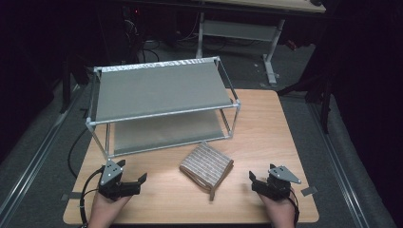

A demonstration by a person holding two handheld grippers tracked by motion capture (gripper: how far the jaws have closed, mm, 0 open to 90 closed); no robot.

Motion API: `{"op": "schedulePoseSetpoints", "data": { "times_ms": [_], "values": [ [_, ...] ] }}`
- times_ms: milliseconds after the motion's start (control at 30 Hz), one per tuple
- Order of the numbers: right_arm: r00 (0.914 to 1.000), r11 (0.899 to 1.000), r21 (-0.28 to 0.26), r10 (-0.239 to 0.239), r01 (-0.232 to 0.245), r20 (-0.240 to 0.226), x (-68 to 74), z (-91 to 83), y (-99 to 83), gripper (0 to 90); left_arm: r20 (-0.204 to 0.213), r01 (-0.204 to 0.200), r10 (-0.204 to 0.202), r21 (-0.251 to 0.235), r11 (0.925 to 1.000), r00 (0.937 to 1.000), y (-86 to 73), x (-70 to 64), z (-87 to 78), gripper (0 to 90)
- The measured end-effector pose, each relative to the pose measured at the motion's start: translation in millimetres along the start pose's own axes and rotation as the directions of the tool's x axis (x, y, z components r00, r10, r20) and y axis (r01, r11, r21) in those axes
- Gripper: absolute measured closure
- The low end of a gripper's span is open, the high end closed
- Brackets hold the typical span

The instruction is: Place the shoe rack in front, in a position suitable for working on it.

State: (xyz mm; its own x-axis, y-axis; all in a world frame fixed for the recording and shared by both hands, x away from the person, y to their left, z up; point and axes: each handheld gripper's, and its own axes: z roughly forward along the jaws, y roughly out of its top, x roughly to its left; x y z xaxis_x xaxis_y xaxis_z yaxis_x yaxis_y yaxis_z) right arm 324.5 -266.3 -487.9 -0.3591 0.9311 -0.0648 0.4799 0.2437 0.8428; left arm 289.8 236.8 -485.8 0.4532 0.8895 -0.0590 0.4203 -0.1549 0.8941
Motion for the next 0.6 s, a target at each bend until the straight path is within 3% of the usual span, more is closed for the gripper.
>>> {"op": "schedulePoseSetpoints", "data": {
  "times_ms": [100,300,467,600],
  "values": [
    [1.0000,1.000,-0.016,0.008,-0.008,0.001,-3.9,-2.3,-0.2,14.7,-0.006,-0.010,0.010,-0.011,0.9999,0.9999,0.2,-0.9,-0.5,4.7],
    [0.9998,1.000,-0.017,0.020,-0.020,-0.004,-5.8,-3.8,-3.0,14.6,-0.002,0.012,-0.012,-0.025,0.9996,0.9999,-0.2,1.3,-2.7,5.7],
    [1.0000,1.000,-0.021,0.007,-0.007,-0.007,-4.9,-4.2,-1.8,14.7,-0.002,-0.001,0.001,-0.033,0.9995,1.0000,1.0,0.5,-2.8,6.2],
    [0.9999,1.000,-0.025,0.008,-0.008,-0.011,-4.8,-3.5,-1.5,14.6,0.003,0.013,-0.012,-0.042,0.9990,0.9999,1.2,2.2,-3.0,6.4]
  ]
}}
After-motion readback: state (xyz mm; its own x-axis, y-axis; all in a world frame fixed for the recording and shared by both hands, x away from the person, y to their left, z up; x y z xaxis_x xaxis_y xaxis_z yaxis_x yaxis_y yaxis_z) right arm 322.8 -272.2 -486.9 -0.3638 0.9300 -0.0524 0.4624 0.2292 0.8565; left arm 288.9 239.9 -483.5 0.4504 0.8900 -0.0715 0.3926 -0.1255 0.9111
